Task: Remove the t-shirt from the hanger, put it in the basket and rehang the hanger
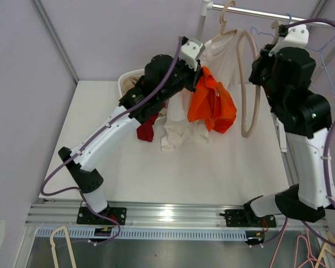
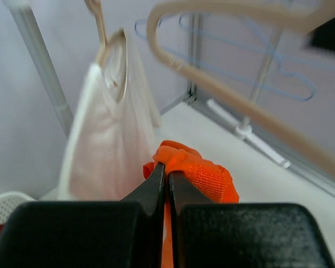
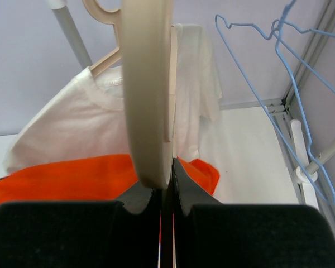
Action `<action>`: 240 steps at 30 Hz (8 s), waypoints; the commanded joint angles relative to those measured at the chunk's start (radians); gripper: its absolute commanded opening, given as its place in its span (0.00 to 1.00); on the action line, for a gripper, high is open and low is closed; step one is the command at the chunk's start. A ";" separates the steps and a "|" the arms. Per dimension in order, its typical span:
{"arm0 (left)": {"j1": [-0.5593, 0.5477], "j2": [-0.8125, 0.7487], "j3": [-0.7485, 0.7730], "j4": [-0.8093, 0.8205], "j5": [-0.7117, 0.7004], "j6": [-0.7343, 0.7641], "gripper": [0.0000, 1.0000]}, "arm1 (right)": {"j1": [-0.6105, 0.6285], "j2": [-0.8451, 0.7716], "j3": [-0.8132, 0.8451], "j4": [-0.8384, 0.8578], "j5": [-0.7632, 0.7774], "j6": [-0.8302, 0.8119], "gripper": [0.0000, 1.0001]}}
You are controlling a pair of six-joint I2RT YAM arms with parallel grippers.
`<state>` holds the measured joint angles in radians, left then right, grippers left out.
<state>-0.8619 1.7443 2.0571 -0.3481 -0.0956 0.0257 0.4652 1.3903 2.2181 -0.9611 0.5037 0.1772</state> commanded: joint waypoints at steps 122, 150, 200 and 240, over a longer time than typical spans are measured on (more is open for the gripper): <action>0.500 0.014 -0.292 0.508 0.844 -0.472 0.99 | -0.089 0.512 0.253 0.440 -0.318 0.142 0.72; 0.343 -0.058 -0.336 0.457 0.789 -0.394 0.99 | -0.030 0.497 0.308 0.403 -0.007 -0.045 0.73; 0.222 -0.045 -0.298 0.396 0.778 -0.342 0.99 | -0.099 0.650 0.296 0.697 0.202 -0.231 0.00; 0.002 -0.578 -0.794 0.468 0.349 -0.132 1.00 | 0.038 0.078 -0.319 0.795 0.088 -0.117 0.00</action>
<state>-0.7887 1.2575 1.3487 0.0471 0.3817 -0.1932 0.4454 1.5448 1.9396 -0.2794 0.5426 0.0608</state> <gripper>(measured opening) 0.995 0.055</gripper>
